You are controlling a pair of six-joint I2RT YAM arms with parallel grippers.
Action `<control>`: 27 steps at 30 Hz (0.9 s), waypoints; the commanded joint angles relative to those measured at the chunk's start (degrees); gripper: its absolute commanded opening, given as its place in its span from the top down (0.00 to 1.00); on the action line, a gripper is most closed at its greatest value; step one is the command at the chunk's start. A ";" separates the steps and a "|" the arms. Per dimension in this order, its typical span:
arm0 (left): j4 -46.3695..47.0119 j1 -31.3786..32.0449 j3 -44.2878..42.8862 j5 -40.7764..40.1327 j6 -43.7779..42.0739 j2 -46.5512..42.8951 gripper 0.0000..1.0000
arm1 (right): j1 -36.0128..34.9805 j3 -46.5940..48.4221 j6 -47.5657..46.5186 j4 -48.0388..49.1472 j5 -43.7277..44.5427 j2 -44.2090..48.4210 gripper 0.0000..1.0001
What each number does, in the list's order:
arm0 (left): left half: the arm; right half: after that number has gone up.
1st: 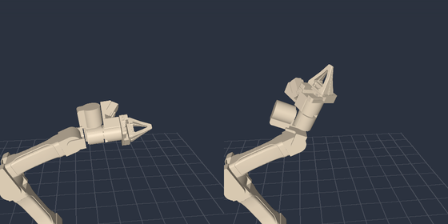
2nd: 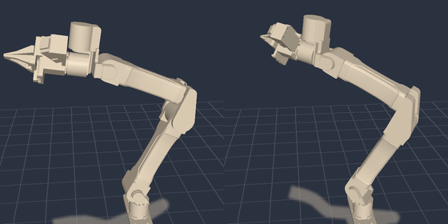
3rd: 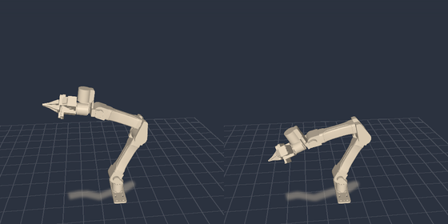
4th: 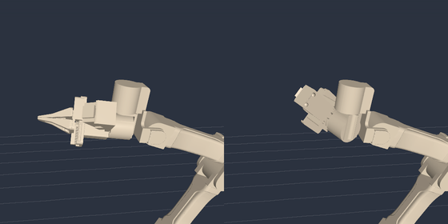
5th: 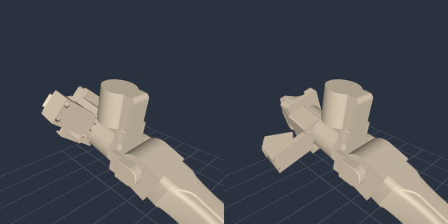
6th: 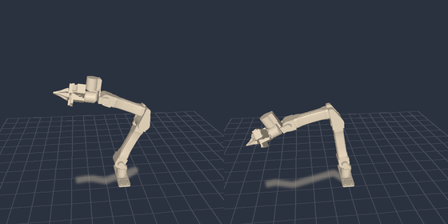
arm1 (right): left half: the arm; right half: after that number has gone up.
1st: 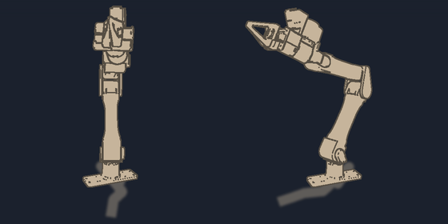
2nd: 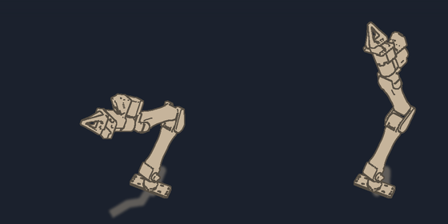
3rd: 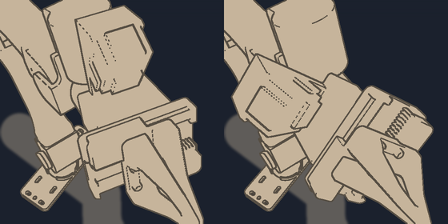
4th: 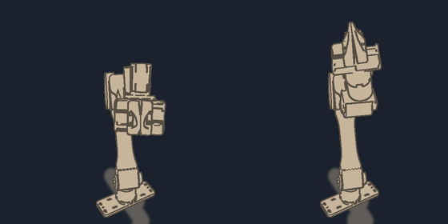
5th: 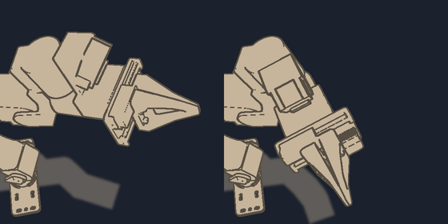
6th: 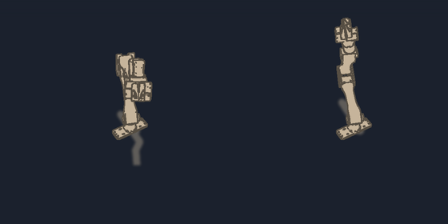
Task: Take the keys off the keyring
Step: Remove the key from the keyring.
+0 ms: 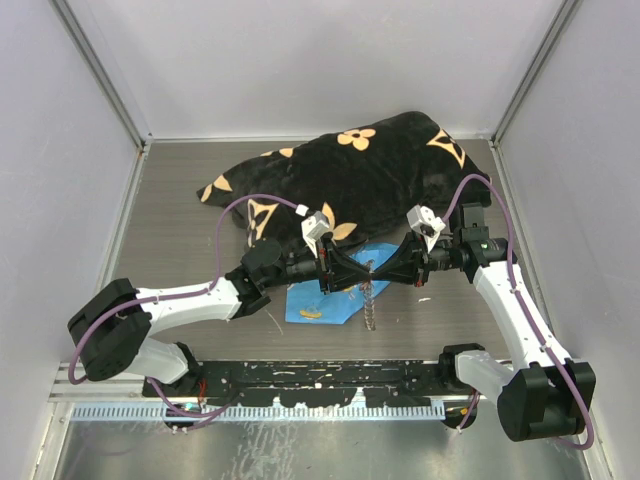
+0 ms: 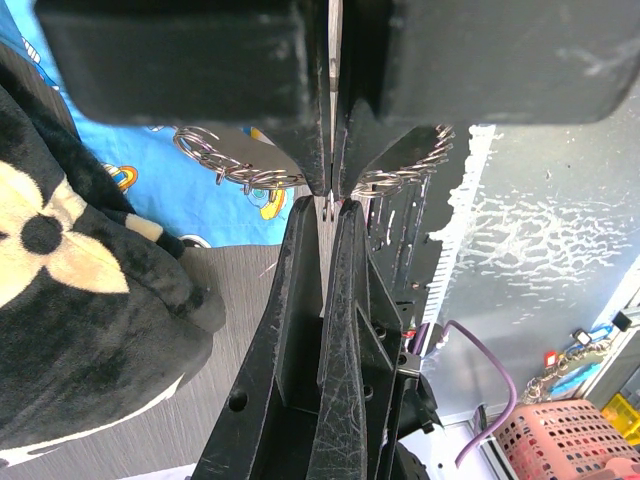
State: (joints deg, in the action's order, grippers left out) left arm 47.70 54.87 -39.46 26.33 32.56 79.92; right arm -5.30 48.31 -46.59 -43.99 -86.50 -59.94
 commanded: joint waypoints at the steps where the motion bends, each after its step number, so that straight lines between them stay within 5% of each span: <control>1: 3.50 0.07 -1.67 0.82 -0.01 0.04 0.79 | -0.32 1.17 -0.46 0.48 -6.23 0.44 0.99; 6: 3.44 0.13 -1.80 0.98 -0.04 0.18 0.80 | -0.36 1.21 -0.51 0.48 -6.23 0.44 0.99; 11: 3.01 0.06 -2.23 1.94 -0.10 0.41 0.99 | -0.40 1.15 -0.51 0.55 -6.23 0.51 0.99; 15: 1.77 0.10 -2.19 2.01 -1.09 -0.37 1.00 | -0.41 0.98 -0.49 0.66 -6.15 0.67 0.98; 27: -24.23 0.12 -7.02 2.80 -12.89 -8.62 1.00 | -0.40 3.91 -6.84 -5.81 -0.91 0.51 0.64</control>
State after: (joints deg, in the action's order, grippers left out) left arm 33.19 54.87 -41.67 27.81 25.21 76.12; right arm -5.32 48.51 -48.49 -45.93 -87.00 -59.94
